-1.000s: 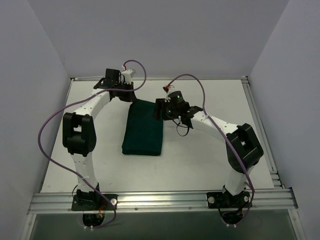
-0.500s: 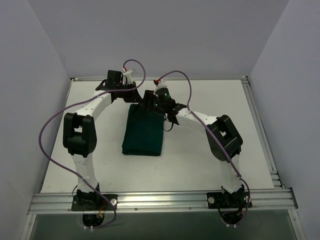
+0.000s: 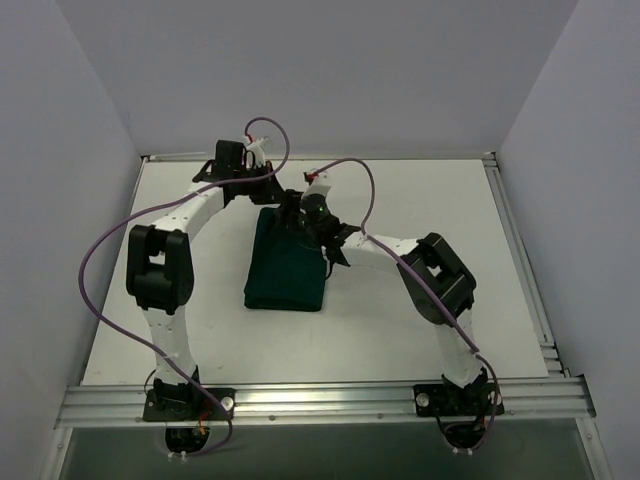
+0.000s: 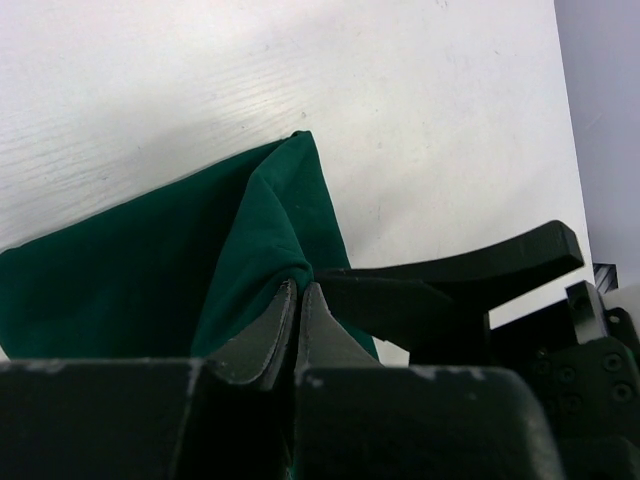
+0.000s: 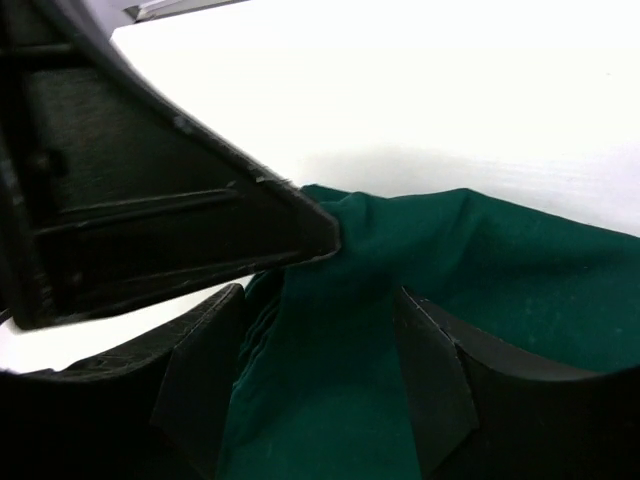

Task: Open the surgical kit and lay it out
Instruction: Open the surgical kit at the center of the board.

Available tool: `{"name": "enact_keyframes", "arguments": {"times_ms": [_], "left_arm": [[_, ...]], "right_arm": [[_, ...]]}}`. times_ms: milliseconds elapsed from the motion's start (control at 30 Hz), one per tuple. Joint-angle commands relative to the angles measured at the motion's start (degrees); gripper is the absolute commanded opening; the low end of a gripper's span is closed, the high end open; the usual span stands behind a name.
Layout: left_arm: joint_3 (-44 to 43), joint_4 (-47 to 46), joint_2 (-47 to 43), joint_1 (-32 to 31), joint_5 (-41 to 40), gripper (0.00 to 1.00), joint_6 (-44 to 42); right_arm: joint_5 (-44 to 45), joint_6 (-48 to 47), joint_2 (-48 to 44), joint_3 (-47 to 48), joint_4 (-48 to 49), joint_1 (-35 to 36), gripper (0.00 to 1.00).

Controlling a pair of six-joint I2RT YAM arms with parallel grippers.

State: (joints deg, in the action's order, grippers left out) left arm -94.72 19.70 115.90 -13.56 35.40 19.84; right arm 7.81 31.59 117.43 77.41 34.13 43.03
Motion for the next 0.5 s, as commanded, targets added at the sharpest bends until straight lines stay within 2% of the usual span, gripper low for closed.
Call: {"name": "enact_keyframes", "arguments": {"times_ms": [0, 133, 400, 467], "left_arm": [[0.6, -3.7, -3.0, -0.6, 2.0, 0.02, 1.4], [0.9, -4.2, -2.9, -0.7, 1.8, 0.02, 1.8], [1.6, -4.9, -3.1, -0.8, 1.5, 0.02, 2.2], [1.7, -4.9, -3.1, -0.8, 1.5, 0.02, 2.3]], "right_arm": [[7.1, 1.8, 1.4, 1.6, 4.7, 0.8, 0.56], [9.1, 2.2, 4.1, 6.0, 1.2, 1.4, 0.57], [11.0, 4.4, 6.4, 7.0, 1.0, 1.5, 0.54], [10.9, 4.4, 6.9, 7.4, 1.0, 1.4, 0.49]]}}
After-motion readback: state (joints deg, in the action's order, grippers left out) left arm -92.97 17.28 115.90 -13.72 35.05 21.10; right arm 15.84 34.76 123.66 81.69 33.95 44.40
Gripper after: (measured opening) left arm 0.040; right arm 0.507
